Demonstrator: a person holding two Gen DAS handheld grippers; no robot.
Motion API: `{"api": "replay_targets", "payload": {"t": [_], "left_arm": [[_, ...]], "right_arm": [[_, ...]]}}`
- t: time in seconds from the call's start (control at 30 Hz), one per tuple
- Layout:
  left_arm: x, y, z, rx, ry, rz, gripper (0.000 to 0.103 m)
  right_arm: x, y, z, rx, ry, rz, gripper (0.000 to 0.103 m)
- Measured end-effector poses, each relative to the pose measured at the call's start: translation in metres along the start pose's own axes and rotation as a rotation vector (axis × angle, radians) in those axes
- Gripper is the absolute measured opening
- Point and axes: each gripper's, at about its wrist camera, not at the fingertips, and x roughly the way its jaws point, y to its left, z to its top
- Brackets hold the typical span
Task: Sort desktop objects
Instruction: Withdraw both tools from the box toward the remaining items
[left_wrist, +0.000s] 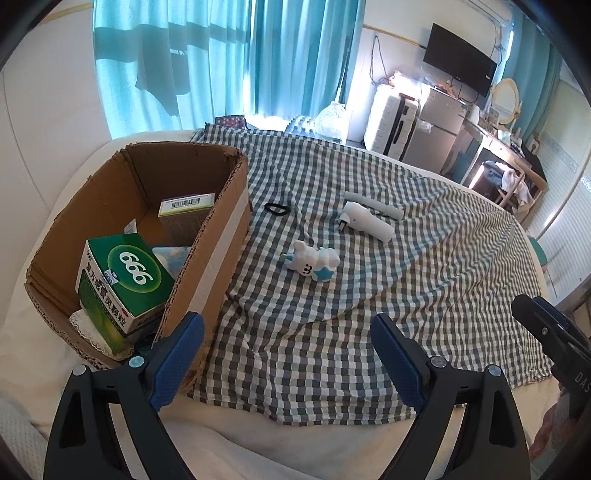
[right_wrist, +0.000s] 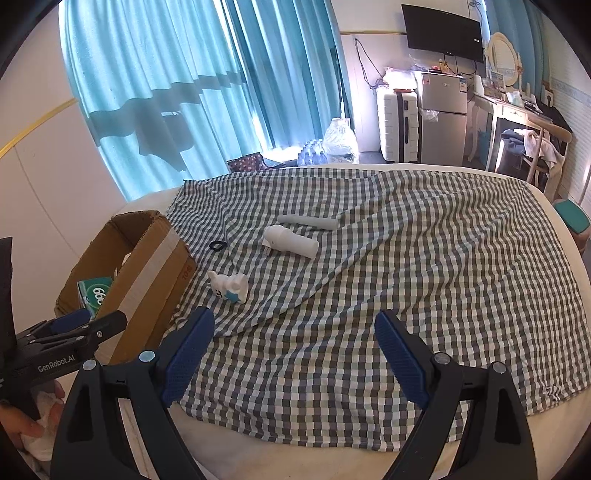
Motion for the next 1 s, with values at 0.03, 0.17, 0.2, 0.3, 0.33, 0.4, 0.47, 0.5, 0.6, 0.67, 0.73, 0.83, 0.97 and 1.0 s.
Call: {"api": "replay_targets", "payload": {"t": [0.03,0.17,0.2,0.3,0.33,0.4,0.47,0.5,0.6,0.67,0.73,0.83,0.97,1.0], "left_arm": [[0.002,0.001,-0.001,-0.003,0.001,0.001,0.094],[0.01,0.005,-0.002,-0.017,0.011,-0.008,0.094],[0.013,0.005,-0.002,-0.017,0.016,-0.009,0.094],[0.022,0.005,-0.003,-0.012,0.036,-0.009,0.094],[0.024,0.005,-0.003,-0.011,0.038,-0.011,0.094],[0.026,0.004,-0.003,-0.003,0.028,-0.022,0.094],[0.029,0.002,-0.003,0.01,0.016,-0.026,0.094],[0.031,0.0,-0.004,0.017,0.015,-0.032,0.094],[0.042,-0.006,-0.006,0.035,0.028,-0.063,0.094],[0.053,-0.012,-0.006,0.054,0.029,-0.066,0.094],[0.063,-0.016,-0.006,0.063,0.036,-0.068,0.094],[0.083,-0.02,-0.004,0.052,0.048,-0.074,0.094],[0.116,-0.022,0.002,0.032,0.058,-0.054,0.094],[0.125,-0.023,0.003,0.033,0.063,-0.05,0.094]], "right_arm": [[0.001,0.0,-0.001,0.002,0.001,0.003,0.089],[0.014,0.002,-0.005,-0.005,0.032,-0.001,0.089],[0.017,0.002,-0.007,-0.006,0.041,-0.005,0.089],[0.025,0.0,-0.011,0.0,0.068,-0.007,0.089],[0.027,0.0,-0.012,-0.002,0.075,-0.012,0.089],[0.03,-0.001,-0.014,-0.003,0.079,-0.017,0.089],[0.033,-0.002,-0.015,-0.006,0.08,-0.02,0.089],[0.035,-0.003,-0.016,-0.011,0.081,-0.021,0.089],[0.044,-0.006,-0.015,-0.017,0.087,-0.014,0.089],[0.05,-0.008,-0.01,-0.014,0.088,-0.009,0.089],[0.059,-0.011,-0.004,-0.013,0.086,-0.002,0.089],[0.075,-0.01,0.008,-0.045,0.084,-0.001,0.089],[0.105,-0.005,0.029,-0.135,0.079,-0.003,0.089],[0.114,-0.004,0.035,-0.157,0.078,0.004,0.089]]}}
